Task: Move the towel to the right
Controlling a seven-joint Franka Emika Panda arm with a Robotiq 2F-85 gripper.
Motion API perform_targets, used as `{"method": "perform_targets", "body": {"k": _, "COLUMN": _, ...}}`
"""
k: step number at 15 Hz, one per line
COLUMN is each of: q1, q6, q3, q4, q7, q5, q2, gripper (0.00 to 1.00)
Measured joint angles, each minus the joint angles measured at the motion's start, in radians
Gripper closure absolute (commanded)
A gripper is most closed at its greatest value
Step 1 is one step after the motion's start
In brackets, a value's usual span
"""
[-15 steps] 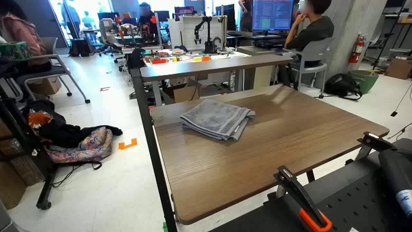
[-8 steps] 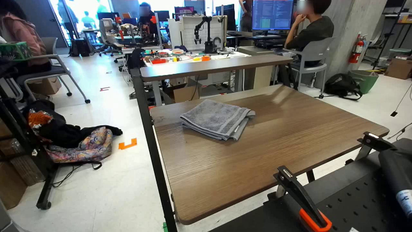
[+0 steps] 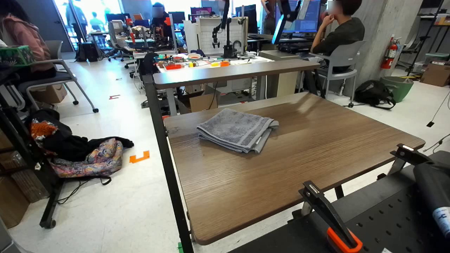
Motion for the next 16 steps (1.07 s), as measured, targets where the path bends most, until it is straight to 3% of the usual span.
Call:
{"method": "perform_targets", "body": {"k": 4, "q1": 0.003, "q6": 0.128, "q3": -0.014, "q4": 0.052, "q7": 0.151, "q5": -0.162, "q2": 0.178, "gripper": 0.0}}
{"method": "perform_targets", "body": {"k": 8, "q1": 0.068, "q6": 0.165, "q3": -0.103, "q4": 0.162, "q7": 0.324, "q5": -0.311, "q2": 0.372, "gripper": 0.0}}
{"method": "perform_targets", "body": {"k": 13, "q1": 0.15, "q6": 0.164, "q3": -0.189, "q4": 0.32, "q7": 0.419, "q5": -0.329, "q2": 0.567, "gripper": 0.0}}
{"method": "perform_targets", "body": {"k": 16, "q1": 0.164, "q6": 0.161, "q3": -0.2, "q4": 0.388, "q7": 0.429, "q5": -0.324, "q2": 0.647, "gripper": 0.0}}
